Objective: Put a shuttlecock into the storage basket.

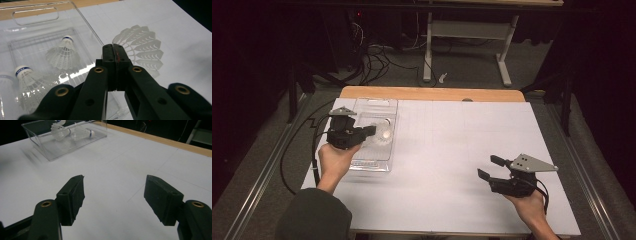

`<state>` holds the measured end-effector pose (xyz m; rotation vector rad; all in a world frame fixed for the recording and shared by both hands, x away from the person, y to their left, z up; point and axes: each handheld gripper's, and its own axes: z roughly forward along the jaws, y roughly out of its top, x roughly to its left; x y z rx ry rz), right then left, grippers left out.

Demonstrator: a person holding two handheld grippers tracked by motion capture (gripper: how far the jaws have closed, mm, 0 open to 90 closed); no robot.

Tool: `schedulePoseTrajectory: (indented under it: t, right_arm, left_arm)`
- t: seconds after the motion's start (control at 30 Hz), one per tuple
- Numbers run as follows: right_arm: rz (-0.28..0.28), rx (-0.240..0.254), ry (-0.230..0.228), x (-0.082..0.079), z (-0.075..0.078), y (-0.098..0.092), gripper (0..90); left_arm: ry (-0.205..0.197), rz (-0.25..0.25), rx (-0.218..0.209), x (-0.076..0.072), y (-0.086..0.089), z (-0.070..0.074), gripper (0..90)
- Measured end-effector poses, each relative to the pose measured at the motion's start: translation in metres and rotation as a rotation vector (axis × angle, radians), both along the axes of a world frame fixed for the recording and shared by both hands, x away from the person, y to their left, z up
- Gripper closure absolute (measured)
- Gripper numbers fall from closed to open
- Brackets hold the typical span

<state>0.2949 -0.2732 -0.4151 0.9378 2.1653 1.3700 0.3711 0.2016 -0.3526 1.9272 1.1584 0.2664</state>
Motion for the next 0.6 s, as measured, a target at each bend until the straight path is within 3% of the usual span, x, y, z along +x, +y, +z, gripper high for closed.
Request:
schedulePoseTrajectory:
  t: [0.6]
  right_arm:
    - [-0.013, 0.017, -0.012, -0.003, 0.0, -0.007, 32.7]
  left_arm:
    - [0.006, 0.062, 0.014, 0.012, 0.013, -0.001, 89.8]
